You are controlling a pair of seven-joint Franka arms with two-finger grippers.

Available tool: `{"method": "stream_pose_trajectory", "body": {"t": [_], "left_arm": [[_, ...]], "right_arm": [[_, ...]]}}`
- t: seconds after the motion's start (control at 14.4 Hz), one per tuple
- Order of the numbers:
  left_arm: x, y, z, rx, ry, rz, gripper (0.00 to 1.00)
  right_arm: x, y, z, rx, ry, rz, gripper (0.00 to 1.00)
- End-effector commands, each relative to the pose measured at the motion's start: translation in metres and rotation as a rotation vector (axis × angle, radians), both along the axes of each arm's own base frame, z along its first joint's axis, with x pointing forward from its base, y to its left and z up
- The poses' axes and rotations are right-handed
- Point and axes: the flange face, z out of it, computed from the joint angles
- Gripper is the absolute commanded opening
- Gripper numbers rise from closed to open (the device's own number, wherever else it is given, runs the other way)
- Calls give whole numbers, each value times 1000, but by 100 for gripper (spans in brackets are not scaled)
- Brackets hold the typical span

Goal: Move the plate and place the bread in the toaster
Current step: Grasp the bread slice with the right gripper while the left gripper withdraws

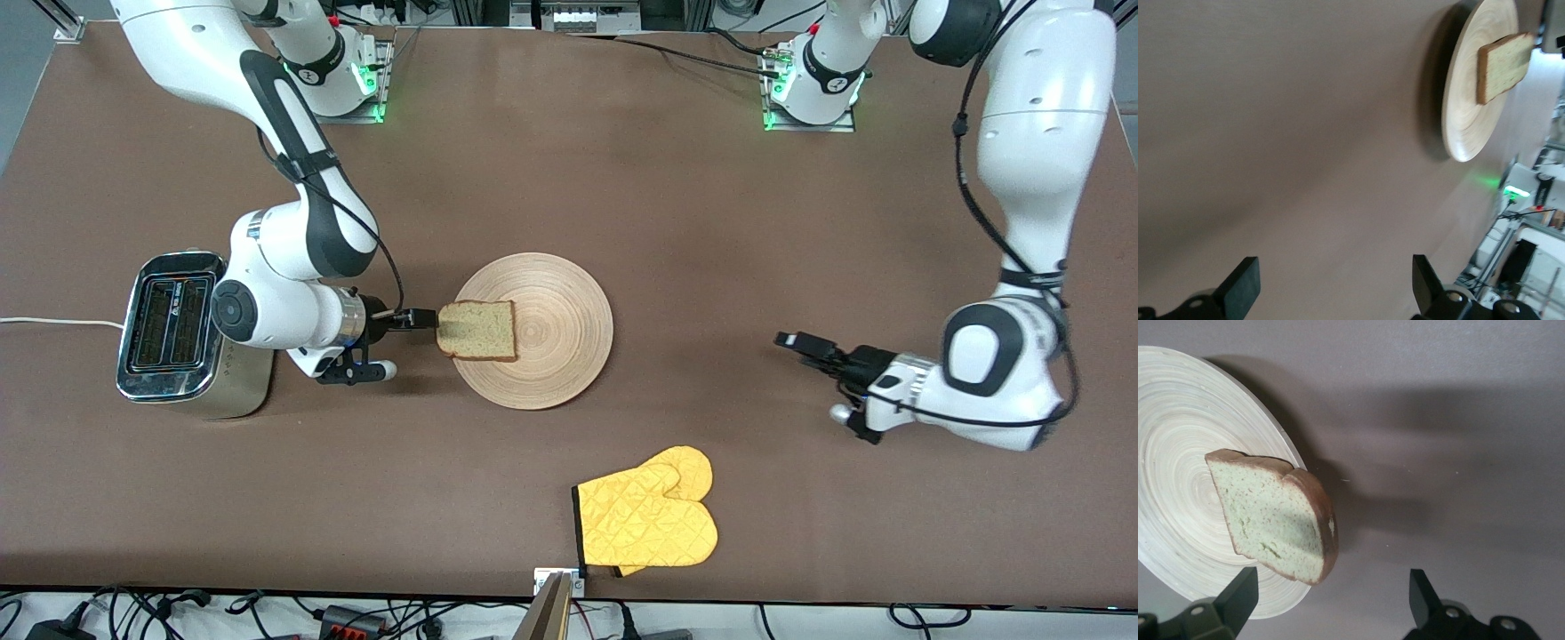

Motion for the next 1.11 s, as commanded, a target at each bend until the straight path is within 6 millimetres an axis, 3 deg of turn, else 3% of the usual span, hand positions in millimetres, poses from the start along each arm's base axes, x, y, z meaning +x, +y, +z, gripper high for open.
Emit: {"method": "stream_pose_trajectory", "body": {"t": [0.0, 0.14, 0.21, 0.42, 0.63, 0.7, 0.77, 0.97, 1.04], "left_arm": [[2, 20, 42, 139, -58, -64, 100], [-2, 36, 118, 311, -170, -115, 100], [-7, 35, 155, 381, -225, -140, 100], [-27, 29, 230, 560, -302, -223, 100], [-51, 13, 274, 632, -297, -263, 100], [-53, -2, 273, 629, -293, -288, 100], [-54, -4, 276, 635, -297, -286, 100], [-77, -5, 329, 685, -368, -158, 100], [-89, -9, 322, 702, -368, -124, 100]], "right_arm": [[-1, 13, -5, 26, 1, 15, 100], [-3, 17, -18, 27, 19, 19, 100], [-3, 21, -23, 30, 14, 22, 100], [-1, 22, -31, 31, 5, 33, 100], [4, 24, -37, 33, 6, 34, 100], [4, 23, -38, 33, 8, 34, 100], [3, 24, -39, 34, 10, 36, 100], [0, 31, -42, 39, 15, 45, 100], [2, 31, -43, 42, 14, 44, 100]]}}
